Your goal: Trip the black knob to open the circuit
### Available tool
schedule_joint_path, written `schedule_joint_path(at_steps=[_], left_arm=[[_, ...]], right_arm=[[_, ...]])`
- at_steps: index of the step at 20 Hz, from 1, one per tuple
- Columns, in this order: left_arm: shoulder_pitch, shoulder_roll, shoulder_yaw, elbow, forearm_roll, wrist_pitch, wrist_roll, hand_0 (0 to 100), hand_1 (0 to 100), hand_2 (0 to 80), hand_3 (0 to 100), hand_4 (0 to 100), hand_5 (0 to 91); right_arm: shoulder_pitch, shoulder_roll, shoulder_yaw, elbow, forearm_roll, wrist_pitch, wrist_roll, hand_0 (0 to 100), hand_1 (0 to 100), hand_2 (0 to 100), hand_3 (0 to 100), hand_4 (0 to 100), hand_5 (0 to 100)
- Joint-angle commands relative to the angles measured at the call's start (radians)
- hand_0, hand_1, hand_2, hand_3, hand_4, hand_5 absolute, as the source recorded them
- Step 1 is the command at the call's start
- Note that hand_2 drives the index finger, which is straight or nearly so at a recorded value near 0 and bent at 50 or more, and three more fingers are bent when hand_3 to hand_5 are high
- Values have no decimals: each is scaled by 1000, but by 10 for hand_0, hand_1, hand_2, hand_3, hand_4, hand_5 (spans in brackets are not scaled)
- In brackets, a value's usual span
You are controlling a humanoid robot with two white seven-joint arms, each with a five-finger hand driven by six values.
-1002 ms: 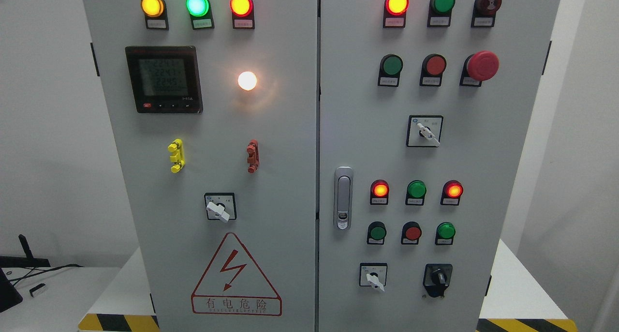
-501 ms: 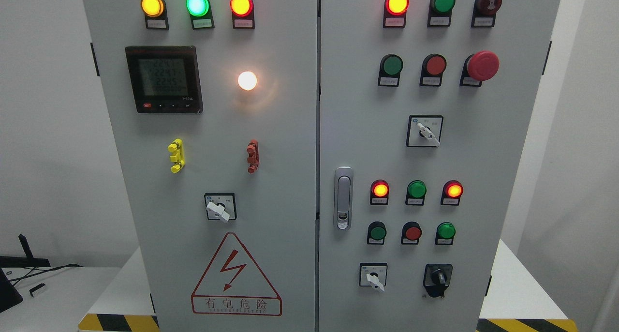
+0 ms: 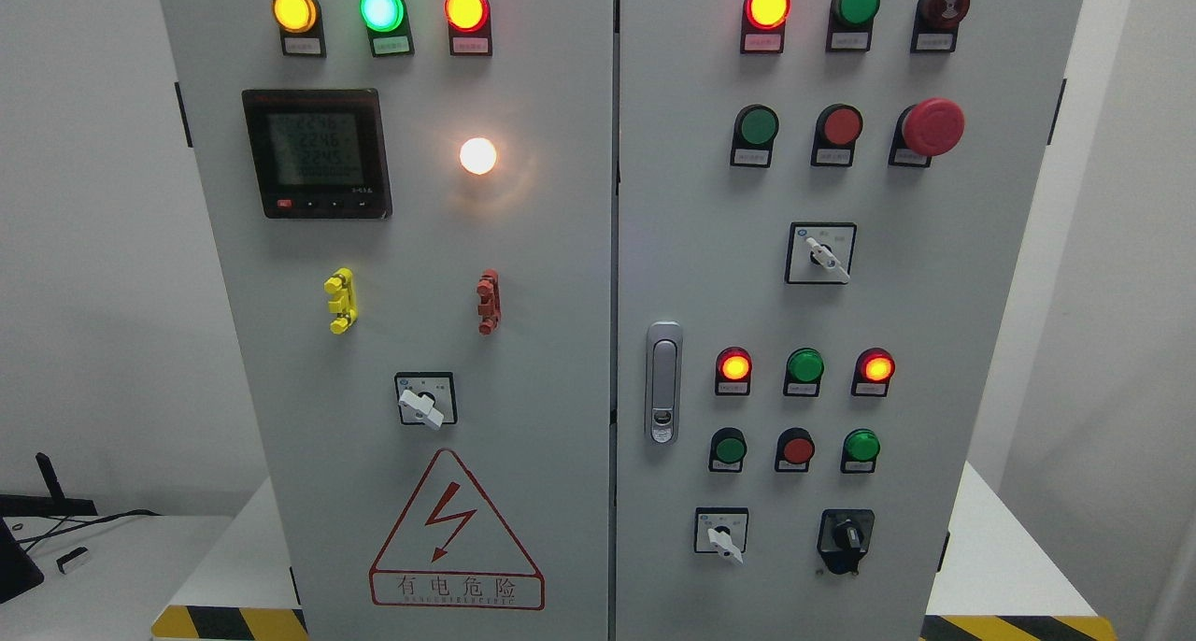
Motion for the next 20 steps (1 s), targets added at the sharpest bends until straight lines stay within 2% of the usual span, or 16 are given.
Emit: schedule_joint_path(at_steps=[1,3,6,8,12,14,15,17,20], left_arm=[[0,-1,0,-1,-31,1,0,120,389,0,0,0,0],[0,-1,0,-1,-31,1,0,120,389,0,0,0,0],[0,0,0,1,-31,1,0,120,389,0,0,0,0],[0,-1,0,-1,-31,1,0,120,389,0,0,0,0],[0,-1,0,1,-31,1,0,120,389,0,0,0,0],[0,0,0,-1,-31,1,0,120,389,0,0,0,0],[0,-1,0,1,-31,1,0,120,389,0,0,0,0],[0,0,0,-1,-31,1,0,120,389,0,0,0,0],[0,0,0,-1,-31,1,0,120,389,0,0,0,0]], right_arm=[[108,14,9,-311,-6,-15,0,252,391,70,228,177,63],[145,18,14,-369,-6,-84,0,251,399,81,239,189,73],[184,29,12,-383,-9,-292,-1,257,414,93,265,235,114],[197,49,11,-394,-11,-414,-10,263,419,98,282,264,146],[251,71,11,-461,-9,-615,-18,269,435,124,333,309,204],[280,71,11,-539,-9,-664,-29,271,450,141,361,329,240],[300,69,12,-584,-8,-675,-53,272,454,143,365,331,246],[328,67,14,-668,-8,-675,-87,269,481,191,417,363,305],[349,69,9,-783,-8,-677,-95,267,513,278,494,433,390]])
